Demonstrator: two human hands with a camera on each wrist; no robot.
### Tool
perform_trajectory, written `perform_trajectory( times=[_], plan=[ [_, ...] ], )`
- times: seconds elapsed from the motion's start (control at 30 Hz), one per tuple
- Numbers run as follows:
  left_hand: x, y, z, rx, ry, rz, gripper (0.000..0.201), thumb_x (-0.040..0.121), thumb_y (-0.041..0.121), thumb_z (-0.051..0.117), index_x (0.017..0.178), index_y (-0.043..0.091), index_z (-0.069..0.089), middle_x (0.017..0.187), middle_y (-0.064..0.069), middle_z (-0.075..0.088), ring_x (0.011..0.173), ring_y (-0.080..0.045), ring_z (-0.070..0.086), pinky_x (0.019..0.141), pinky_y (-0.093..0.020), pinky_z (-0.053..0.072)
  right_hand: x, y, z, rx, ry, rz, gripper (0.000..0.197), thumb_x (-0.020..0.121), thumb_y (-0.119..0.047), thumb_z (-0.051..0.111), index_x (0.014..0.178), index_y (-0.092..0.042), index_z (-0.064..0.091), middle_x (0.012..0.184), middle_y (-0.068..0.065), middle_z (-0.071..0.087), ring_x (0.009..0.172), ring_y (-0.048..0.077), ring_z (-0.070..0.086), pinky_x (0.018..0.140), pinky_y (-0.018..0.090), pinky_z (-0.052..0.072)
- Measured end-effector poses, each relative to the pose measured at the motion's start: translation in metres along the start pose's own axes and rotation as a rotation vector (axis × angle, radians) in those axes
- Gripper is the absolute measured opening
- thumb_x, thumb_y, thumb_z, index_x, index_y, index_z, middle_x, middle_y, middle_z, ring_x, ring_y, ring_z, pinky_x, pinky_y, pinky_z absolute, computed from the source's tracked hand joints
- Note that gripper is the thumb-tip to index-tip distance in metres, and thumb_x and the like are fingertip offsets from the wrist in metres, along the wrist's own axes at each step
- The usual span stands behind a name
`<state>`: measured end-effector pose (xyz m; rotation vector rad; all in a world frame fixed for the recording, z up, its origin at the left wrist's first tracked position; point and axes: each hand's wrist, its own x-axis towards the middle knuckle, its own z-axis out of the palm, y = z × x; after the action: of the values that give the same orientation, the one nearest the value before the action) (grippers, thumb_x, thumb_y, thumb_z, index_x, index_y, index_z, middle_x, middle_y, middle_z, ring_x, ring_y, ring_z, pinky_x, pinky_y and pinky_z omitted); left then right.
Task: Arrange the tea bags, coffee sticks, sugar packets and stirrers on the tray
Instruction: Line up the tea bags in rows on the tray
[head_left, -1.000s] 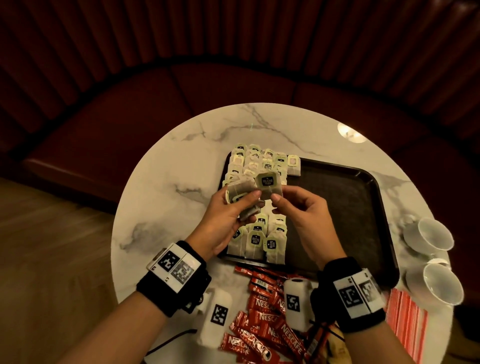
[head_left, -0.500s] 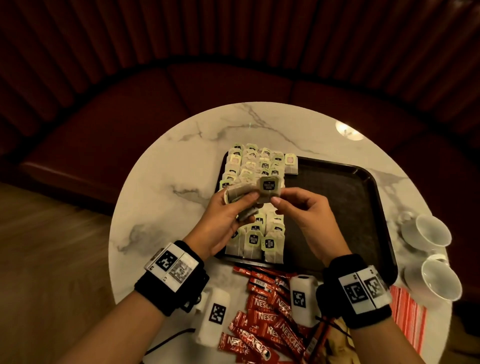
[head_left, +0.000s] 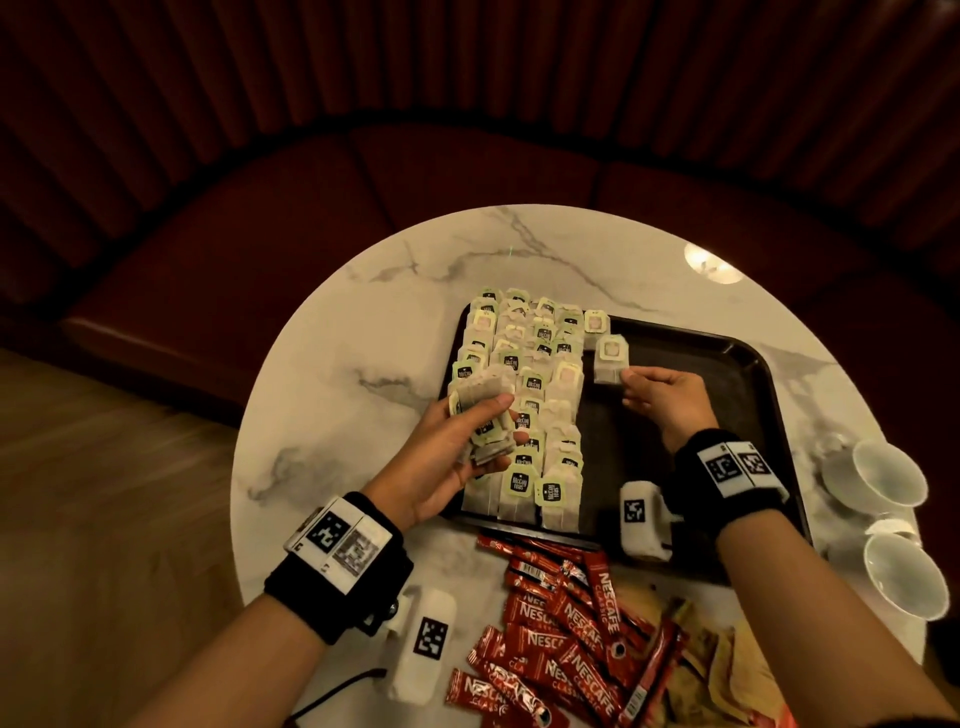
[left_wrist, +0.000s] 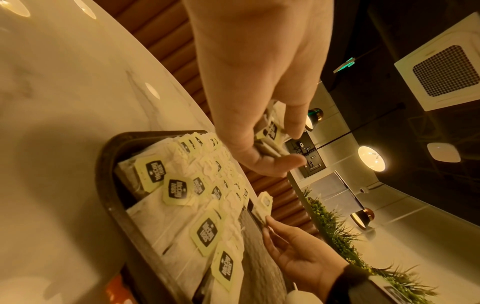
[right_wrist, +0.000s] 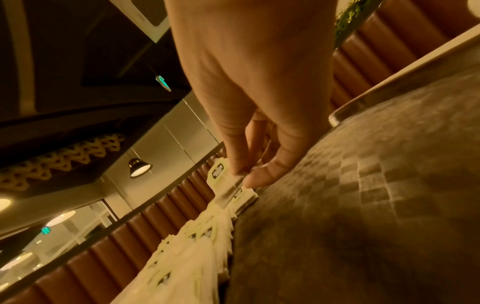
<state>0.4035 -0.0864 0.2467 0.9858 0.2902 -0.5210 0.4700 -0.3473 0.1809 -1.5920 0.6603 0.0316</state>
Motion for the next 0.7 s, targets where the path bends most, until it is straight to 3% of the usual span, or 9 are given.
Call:
perform_trajectory(
  times=[0.13,0.2,0.37,0.47,0.6,0.7],
  plan=[
    [0.001,0.0,-0.004,0.013,0.016,-0.002,0.057,0.074,0.024,0.069,0.124,0.001,0.057,0.091,-0.008,0.071,0.092,-0.027,0.071,0.049,-0.024,0.054,0.022,0.007,0.01,-0.147,0.041,0.038,0.004,0.087,-0.007,0.071,0.09,-0.008,0.074,0.093,0.011,0.072,0.074,0.014,0.064,0.065,0.022,0.052],
    [0.002,0.0,-0.006,0.02,0.022,-0.004,0.054,0.075,0.023,0.069,0.123,0.002,0.058,0.094,-0.008,0.071,0.09,-0.026,0.072,0.051,-0.024,0.055,0.029,0.01,0.014,-0.192,0.069,0.036,0.01,0.085,-0.008,0.074,0.08,-0.016,0.072,0.095,0.013,0.073,0.073,0.014,0.065,0.069,0.026,0.054],
    [0.003,-0.001,-0.009,0.046,0.021,-0.009,0.034,0.09,0.016,0.062,0.121,0.001,0.059,0.085,-0.004,0.07,0.085,-0.022,0.072,0.055,-0.024,0.055,0.03,0.01,0.017,-0.271,0.133,0.034,0.007,0.082,-0.015,0.079,0.08,-0.016,0.072,0.079,0.003,0.071,0.068,0.012,0.067,0.082,0.032,0.059],
    [0.003,-0.001,-0.01,0.058,0.025,-0.007,0.033,0.091,0.016,0.062,0.12,0.002,0.059,0.086,-0.005,0.069,0.084,-0.021,0.072,0.054,-0.024,0.055,0.027,0.007,0.019,-0.281,0.138,0.035,0.007,0.083,-0.015,0.078,0.088,-0.012,0.074,0.079,0.003,0.07,0.066,0.011,0.066,0.079,0.029,0.058],
    [0.004,-0.003,-0.009,0.058,0.023,-0.006,0.032,0.091,0.017,0.062,0.119,0.003,0.06,0.084,-0.004,0.07,0.084,-0.022,0.072,0.053,-0.024,0.055,0.022,0.002,0.02,-0.319,0.139,0.041,0.012,0.083,-0.018,0.078,0.092,-0.01,0.075,0.076,0.004,0.069,0.063,0.011,0.064,0.061,0.019,0.052],
    [0.004,-0.002,-0.009,0.038,0.017,-0.005,0.03,0.088,0.018,0.063,0.115,0.005,0.061,0.086,-0.006,0.069,0.083,-0.022,0.072,0.053,-0.024,0.055,0.016,-0.001,0.018,-0.32,0.153,0.014,0.015,0.085,-0.022,0.077,0.091,-0.009,0.074,0.074,0.003,0.068,0.063,0.011,0.062,0.061,0.019,0.051]
  ],
)
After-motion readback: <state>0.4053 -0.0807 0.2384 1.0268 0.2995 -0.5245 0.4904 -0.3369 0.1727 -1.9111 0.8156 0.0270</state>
